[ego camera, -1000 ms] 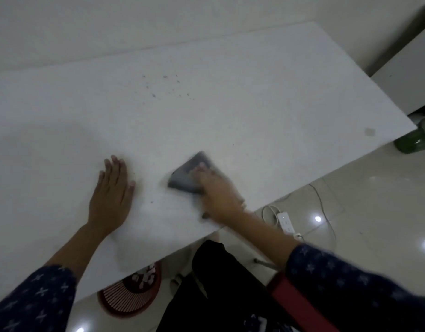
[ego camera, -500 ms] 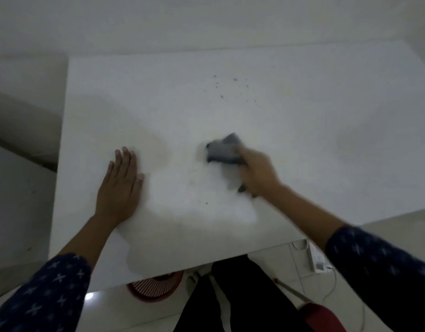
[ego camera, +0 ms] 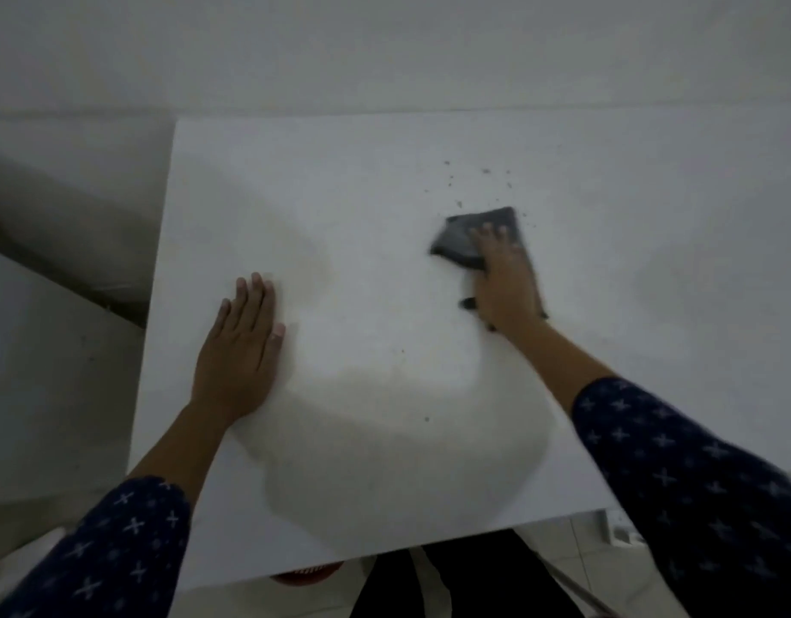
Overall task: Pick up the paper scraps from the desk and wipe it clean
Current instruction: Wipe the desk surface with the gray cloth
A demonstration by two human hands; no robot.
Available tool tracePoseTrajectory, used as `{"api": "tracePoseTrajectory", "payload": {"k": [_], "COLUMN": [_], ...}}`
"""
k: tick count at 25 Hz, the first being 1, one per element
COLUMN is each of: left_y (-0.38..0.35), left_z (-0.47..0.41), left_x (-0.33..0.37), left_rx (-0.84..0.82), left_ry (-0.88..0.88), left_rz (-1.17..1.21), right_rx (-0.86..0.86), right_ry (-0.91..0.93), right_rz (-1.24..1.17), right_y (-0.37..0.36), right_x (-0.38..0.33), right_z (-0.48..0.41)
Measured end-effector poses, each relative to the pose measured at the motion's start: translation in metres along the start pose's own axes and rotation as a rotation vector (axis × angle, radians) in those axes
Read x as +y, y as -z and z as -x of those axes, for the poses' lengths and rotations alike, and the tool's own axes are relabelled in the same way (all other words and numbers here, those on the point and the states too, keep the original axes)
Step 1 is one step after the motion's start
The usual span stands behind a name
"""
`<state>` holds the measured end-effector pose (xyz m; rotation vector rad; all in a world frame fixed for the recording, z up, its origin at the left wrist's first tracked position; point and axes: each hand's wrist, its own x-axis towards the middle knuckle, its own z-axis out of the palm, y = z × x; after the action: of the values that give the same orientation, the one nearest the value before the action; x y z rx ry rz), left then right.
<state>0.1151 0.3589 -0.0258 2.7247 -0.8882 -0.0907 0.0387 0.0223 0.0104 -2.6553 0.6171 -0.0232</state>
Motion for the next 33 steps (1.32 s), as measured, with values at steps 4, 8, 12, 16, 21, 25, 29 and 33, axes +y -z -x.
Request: {"api": "tracePoseTrajectory", "payload": {"k": [4, 8, 12, 16, 21, 25, 29, 33], "left_y": [0.0, 0.001, 0.0, 0.0, 0.003, 0.005, 0.0, -0.02], "left_z": [0.0, 0.0, -0.002, -0.002, -0.002, -0.001, -0.012, -0.033], "left_x": [-0.001, -0.007, -0.003, -0.002, 0.001, 0.004, 0.024, 0.082], "left_rx": [-0.009, -0.005, 0.01, 0.001, 0.009, 0.003, -0.027, -0.053], "left_ry": [0.009, -0.05, 0.042, 0.03, 0.025, 0.031, 0.07, -0.041], "left_rz": [0.007, 0.009, 0.081, 0.048, 0.022, -0.014, -0.013, 0.012], "right_rx": [-0.01, -0.341, -0.142, 0.094, 0.189, -0.126, -0.151, 0.084], "right_ry": [-0.012, 0.603, 0.375, -0.093, -0.484, 0.139, 0.352, -0.131], "right_rz": [-0.112, 0.007, -0.044, 0.002, -0.097, -0.151, -0.185, -0.123], "right_y": [-0.009, -0.083, -0.067, -0.009, 0.026, -0.027, -0.05, 0.012], "right_x": [-0.049, -0.159, -0.135, -0.02, 0.048, -0.089, -0.089, 0.052], "right_z": [0.032, 0.064, -0.021, -0.043, -0.008, 0.021, 0.019, -0.006]}}
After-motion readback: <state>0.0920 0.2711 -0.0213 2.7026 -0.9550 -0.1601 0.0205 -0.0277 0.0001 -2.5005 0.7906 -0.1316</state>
